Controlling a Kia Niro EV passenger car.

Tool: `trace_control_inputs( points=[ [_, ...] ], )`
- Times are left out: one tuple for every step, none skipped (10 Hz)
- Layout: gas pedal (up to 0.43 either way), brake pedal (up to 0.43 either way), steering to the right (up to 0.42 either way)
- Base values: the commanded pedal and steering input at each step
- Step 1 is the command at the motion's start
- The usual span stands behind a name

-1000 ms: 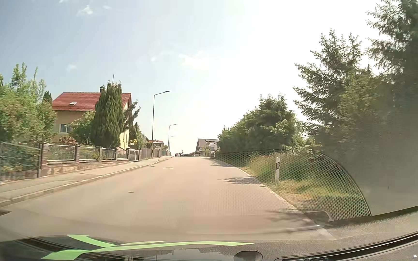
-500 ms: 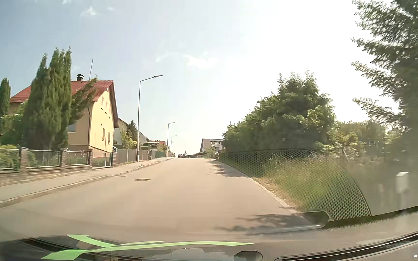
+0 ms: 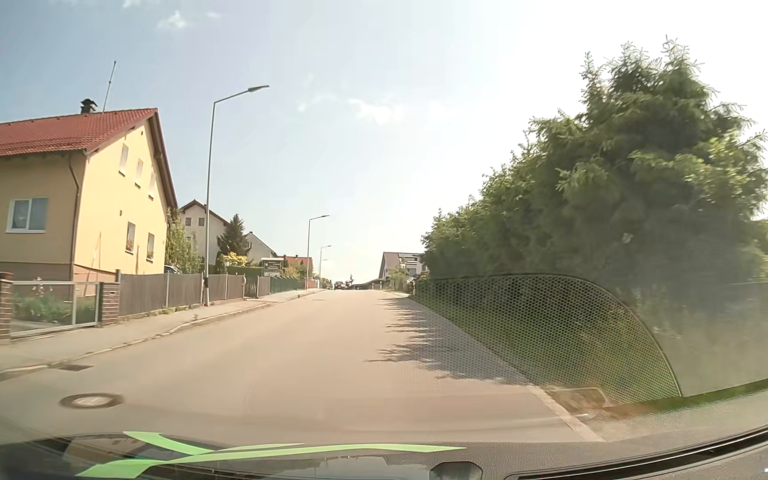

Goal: Follow the waypoints while adhering to traffic rules and regulations

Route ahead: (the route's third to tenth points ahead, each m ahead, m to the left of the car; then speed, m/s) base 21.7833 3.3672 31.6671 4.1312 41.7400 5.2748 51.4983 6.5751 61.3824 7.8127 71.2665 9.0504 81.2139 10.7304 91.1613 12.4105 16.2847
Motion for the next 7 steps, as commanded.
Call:
trace_control_inputs(
  points=[
    [0.209, 0.0, -0.021],
    [0.209, 0.0, -0.022],
    [0.209, 0.0, -0.022],
    [0.197, 0.0, -0.021],
    [0.197, 0.0, -0.022],
    [0.197, 0.0, -0.021],
    [0.189, 0.0, -0.021]
  ],
)
